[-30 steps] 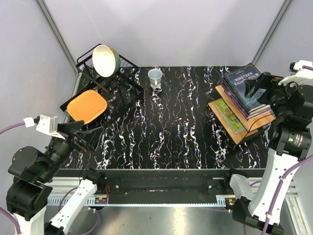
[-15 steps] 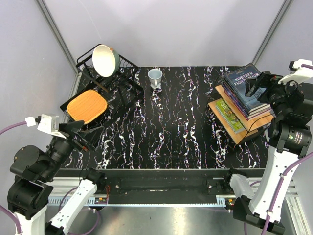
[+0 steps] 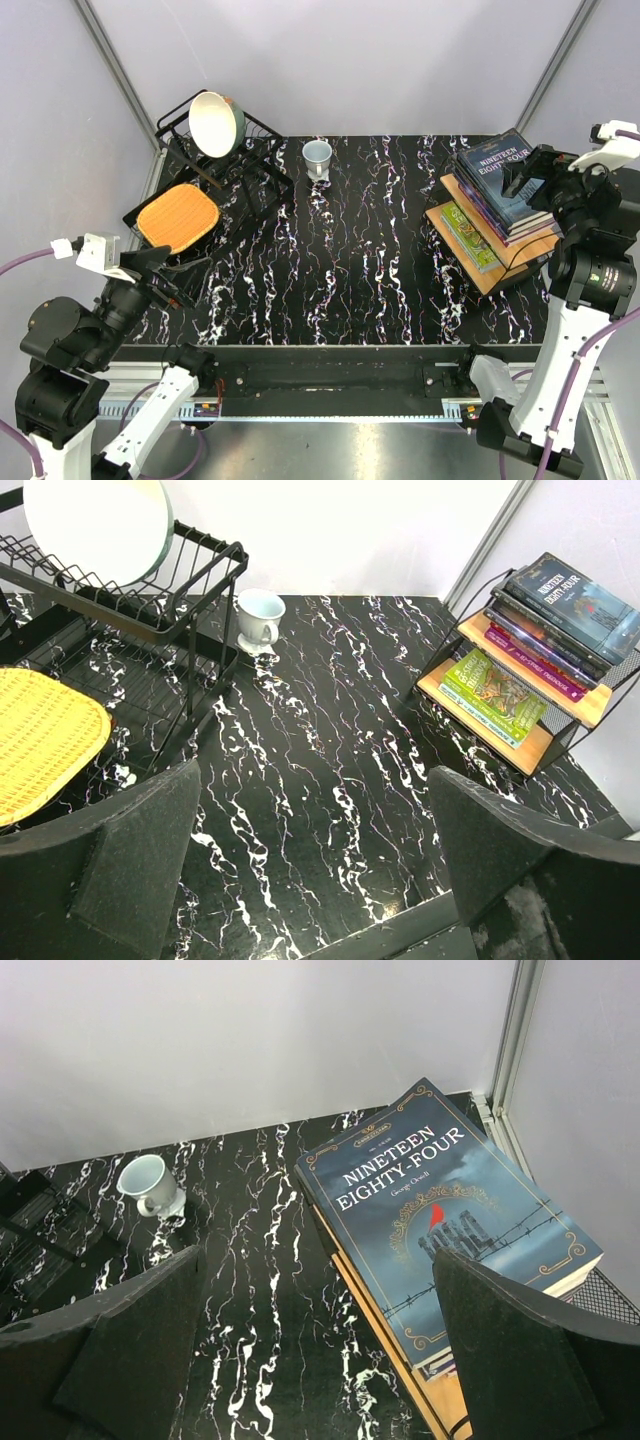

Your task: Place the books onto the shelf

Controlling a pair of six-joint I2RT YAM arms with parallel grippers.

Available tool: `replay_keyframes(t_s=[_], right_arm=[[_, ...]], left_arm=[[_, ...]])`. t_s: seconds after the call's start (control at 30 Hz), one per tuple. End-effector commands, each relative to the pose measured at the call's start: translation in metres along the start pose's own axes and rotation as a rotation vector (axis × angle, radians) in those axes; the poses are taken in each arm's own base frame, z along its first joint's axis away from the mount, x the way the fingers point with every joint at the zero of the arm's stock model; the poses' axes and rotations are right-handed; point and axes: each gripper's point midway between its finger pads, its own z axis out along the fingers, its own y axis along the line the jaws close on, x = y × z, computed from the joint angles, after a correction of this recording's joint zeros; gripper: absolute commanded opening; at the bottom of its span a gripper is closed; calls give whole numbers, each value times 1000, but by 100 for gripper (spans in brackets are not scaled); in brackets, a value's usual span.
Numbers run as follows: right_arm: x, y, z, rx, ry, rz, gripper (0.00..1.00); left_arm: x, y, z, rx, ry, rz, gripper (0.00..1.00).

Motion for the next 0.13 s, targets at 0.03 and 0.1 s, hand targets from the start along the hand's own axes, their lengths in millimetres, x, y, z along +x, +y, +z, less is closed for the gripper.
replay_keyframes(t_s=[0.03,0.1], right_arm=[[-14,-1,-5,15,-40,-28,100],[-14,0,-5,6,-41,-49,100]], left_arm=[[-9,2,4,-11,-39,23,99],[-9,2,3,-9,-40,24,99]])
